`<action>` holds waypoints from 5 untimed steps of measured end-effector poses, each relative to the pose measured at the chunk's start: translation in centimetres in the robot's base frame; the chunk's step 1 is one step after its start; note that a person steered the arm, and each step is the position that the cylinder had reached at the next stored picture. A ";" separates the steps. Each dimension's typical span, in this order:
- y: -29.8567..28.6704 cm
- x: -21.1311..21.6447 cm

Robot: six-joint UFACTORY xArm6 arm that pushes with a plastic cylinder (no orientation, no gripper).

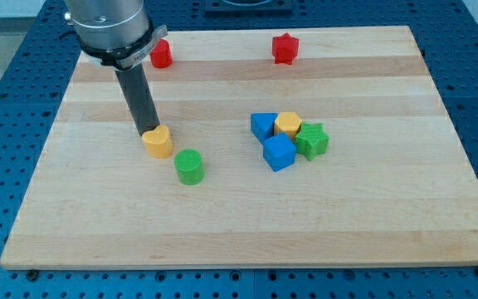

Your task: Push yellow heart towards green circle

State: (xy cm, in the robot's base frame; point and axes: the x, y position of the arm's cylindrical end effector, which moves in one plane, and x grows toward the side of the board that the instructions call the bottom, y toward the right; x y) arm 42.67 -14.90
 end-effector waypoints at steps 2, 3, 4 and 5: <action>-0.1 0.0; -0.1 0.3; -0.1 0.3; -0.1 0.8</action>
State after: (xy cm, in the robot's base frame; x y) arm 43.47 -14.98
